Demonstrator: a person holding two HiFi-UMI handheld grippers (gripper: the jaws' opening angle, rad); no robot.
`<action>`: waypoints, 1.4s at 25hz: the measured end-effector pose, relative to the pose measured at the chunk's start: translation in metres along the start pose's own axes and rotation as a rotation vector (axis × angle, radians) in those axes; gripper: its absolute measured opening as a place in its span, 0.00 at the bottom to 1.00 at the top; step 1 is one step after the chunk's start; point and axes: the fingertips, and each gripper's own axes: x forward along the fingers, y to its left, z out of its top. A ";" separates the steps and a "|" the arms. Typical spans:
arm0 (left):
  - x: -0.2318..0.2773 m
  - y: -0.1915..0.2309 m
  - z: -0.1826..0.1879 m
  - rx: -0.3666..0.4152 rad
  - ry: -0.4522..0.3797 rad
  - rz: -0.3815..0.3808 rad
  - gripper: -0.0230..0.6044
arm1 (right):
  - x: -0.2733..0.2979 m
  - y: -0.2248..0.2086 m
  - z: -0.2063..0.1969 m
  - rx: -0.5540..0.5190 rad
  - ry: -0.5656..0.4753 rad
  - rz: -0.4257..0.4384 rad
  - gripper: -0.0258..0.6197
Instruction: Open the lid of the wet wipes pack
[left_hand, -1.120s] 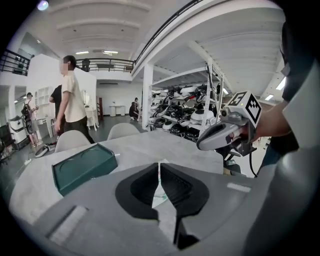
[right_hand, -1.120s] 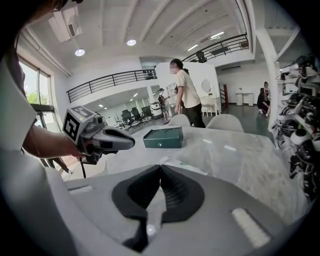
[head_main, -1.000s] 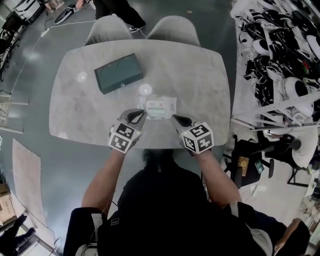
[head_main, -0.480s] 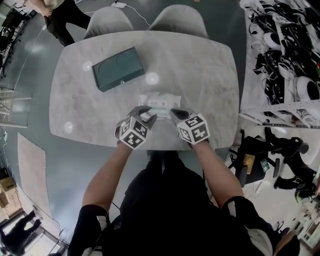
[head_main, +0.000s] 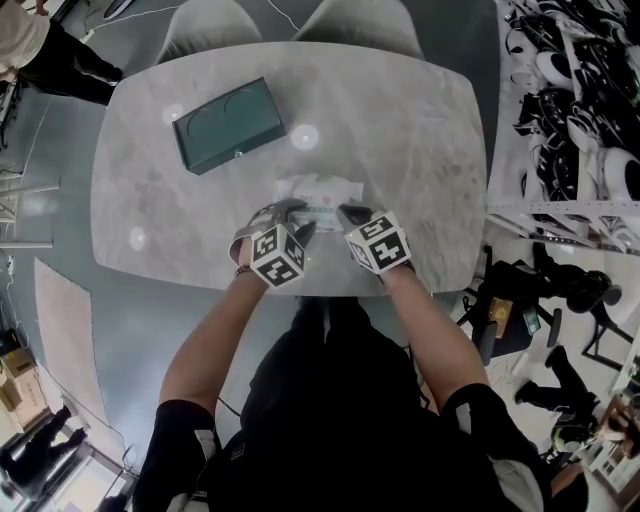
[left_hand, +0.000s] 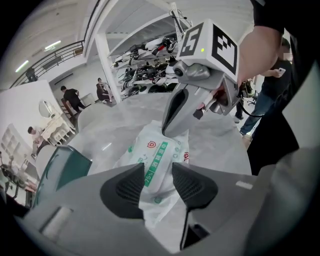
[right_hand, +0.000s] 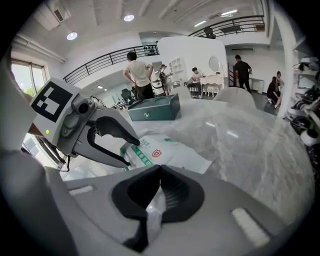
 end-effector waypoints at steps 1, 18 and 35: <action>0.002 0.000 -0.001 0.007 0.005 0.001 0.31 | 0.002 -0.001 -0.001 -0.003 0.006 0.002 0.04; 0.005 0.006 -0.002 0.094 0.045 0.040 0.32 | 0.016 0.001 -0.003 -0.055 0.064 0.006 0.04; 0.002 0.009 0.006 0.090 0.010 0.015 0.29 | 0.016 -0.005 -0.008 -0.037 0.053 -0.001 0.04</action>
